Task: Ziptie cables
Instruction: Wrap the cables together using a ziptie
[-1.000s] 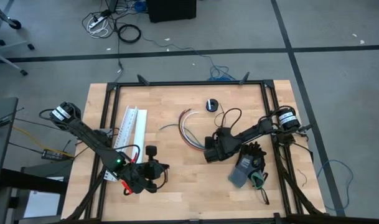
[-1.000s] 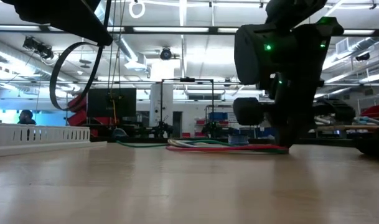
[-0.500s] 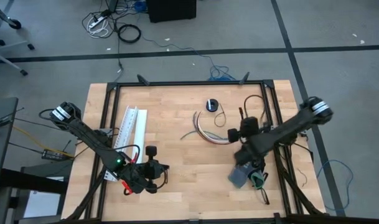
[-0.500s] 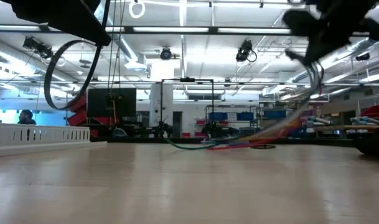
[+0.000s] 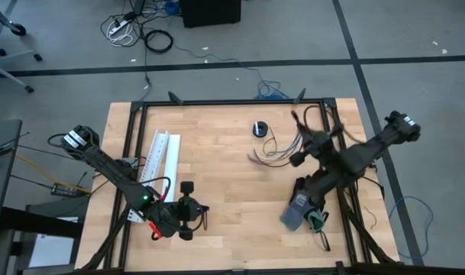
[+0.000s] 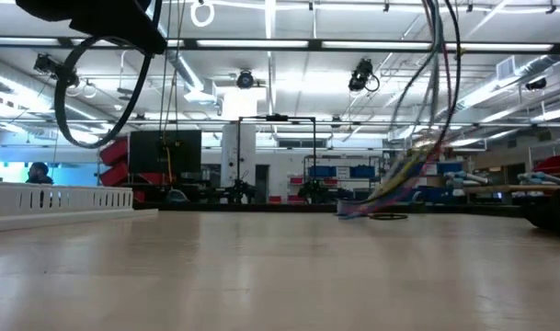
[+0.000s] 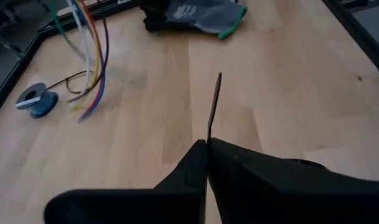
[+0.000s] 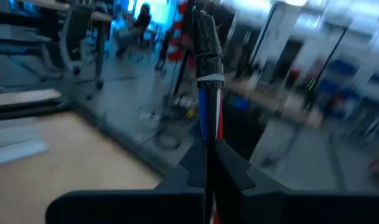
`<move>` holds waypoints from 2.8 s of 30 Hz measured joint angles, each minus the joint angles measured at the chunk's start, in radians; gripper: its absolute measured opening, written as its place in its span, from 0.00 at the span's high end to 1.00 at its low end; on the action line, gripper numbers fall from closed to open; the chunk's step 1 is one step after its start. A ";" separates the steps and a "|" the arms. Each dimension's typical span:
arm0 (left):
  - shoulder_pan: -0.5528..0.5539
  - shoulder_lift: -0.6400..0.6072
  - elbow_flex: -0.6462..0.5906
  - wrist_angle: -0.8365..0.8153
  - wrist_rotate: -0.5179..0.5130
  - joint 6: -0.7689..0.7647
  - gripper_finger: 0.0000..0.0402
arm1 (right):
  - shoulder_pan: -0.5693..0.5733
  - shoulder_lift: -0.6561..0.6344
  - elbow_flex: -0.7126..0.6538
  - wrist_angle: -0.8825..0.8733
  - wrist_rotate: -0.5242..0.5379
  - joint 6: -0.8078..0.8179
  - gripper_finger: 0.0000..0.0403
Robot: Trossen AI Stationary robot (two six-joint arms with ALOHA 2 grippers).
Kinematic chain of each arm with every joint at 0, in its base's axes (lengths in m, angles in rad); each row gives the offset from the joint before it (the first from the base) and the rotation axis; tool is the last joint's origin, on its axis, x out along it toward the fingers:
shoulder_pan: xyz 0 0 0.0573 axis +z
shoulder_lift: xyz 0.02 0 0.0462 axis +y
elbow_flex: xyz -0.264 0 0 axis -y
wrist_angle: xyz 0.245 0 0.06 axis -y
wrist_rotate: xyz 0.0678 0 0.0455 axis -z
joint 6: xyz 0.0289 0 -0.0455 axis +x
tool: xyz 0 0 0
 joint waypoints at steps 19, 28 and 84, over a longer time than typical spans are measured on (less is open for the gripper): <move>0.065 0.000 0.000 0.073 0.010 0.014 1.00 | -0.554 -0.023 0.472 0.698 -0.664 -1.303 1.00; 0.099 -0.001 0.000 0.080 0.039 0.018 1.00 | -0.939 0.028 0.474 0.889 -1.083 -1.665 1.00; 0.300 -0.002 0.000 0.268 0.199 0.212 1.00 | -0.380 0.474 -0.023 1.134 -1.812 -1.471 1.00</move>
